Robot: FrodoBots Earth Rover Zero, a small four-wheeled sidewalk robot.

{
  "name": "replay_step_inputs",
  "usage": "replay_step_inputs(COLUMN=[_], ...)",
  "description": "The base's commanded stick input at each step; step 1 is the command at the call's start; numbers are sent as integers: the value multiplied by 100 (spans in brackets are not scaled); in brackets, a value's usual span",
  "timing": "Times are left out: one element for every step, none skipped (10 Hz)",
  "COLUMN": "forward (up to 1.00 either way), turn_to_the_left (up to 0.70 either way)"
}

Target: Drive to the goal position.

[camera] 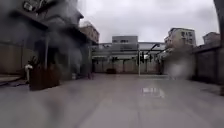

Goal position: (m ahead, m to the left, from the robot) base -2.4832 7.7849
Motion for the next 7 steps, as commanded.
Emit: replay_step_inputs(forward=[70, 70, 70, 70, 70, 70, 70], turn_to_the_left=[0, 0, 0, -27, -27, -27, -27])
